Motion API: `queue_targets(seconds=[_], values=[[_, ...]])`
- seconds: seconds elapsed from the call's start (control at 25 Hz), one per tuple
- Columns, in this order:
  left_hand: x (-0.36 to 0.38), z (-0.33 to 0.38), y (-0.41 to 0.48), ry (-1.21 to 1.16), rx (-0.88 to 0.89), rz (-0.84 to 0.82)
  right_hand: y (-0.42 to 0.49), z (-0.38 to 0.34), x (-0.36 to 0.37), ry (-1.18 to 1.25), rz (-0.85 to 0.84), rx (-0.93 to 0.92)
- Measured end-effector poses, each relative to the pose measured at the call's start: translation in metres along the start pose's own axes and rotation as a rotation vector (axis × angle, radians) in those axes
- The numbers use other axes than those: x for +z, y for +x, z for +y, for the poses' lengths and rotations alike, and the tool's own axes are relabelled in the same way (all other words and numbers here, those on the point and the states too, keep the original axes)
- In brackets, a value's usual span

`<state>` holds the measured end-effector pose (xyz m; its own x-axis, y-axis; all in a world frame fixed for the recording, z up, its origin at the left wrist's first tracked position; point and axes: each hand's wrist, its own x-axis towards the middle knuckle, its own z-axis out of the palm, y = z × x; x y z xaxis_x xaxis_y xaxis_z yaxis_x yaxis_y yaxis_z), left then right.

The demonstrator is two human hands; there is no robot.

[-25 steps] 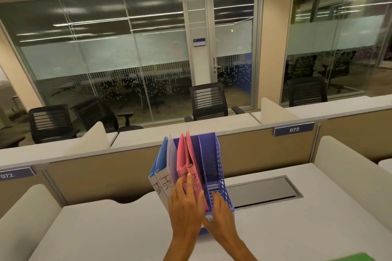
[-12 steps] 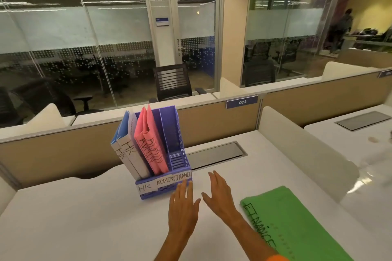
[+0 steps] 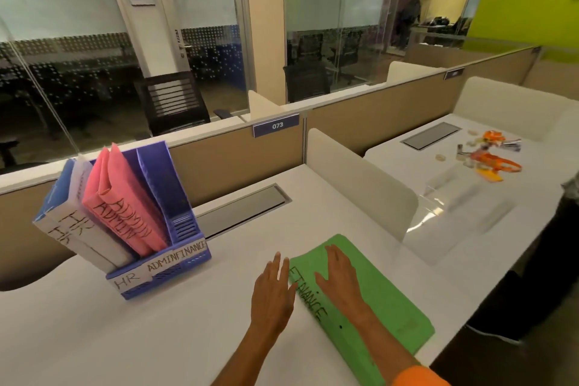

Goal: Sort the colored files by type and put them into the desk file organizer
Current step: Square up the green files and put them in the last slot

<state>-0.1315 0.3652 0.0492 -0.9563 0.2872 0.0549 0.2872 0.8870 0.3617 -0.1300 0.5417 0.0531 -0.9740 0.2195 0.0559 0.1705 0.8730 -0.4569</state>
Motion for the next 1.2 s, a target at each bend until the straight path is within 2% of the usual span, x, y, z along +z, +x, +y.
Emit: queue_targets(seconds=[0.24,0.44,0.56,0.64,0.72,0.8,0.84,0.92,1.0,1.2], values=[[0.034,0.04,0.004,-0.05,0.027,-0.098,-0.02,0.051,-0.002,-0.009,-0.037,0.093],[0.062,0.044,0.0,-0.264,-0.105,-0.179,-0.05,0.076,0.018,-0.027,-0.148,0.116],[0.077,0.046,-0.001,-0.452,-0.183,-0.146,-0.063,0.084,0.029,-0.031,-0.216,0.127],[0.077,0.053,-0.001,-0.654,-0.326,-0.053,-0.066,0.086,0.033,-0.045,-0.232,0.122],[0.072,0.061,0.004,-0.889,-0.568,0.047,-0.068,0.083,0.032,-0.045,-0.282,0.122],[0.07,0.063,0.012,-1.045,-0.783,0.077,-0.069,0.077,0.031,-0.056,-0.352,0.102],[0.073,0.061,0.016,-1.092,-0.837,0.059,-0.071,0.075,0.031,-0.064,-0.384,0.086],[0.076,0.059,0.024,-1.137,-0.847,-0.02,-0.075,0.07,0.031,-0.082,-0.401,0.074],[0.073,0.059,0.027,-1.143,-0.787,-0.102,-0.077,0.064,0.033,-0.127,-0.35,0.071],[0.051,0.073,0.028,-1.222,-0.633,-0.141,-0.075,0.035,0.03,-0.137,-0.191,0.108]])
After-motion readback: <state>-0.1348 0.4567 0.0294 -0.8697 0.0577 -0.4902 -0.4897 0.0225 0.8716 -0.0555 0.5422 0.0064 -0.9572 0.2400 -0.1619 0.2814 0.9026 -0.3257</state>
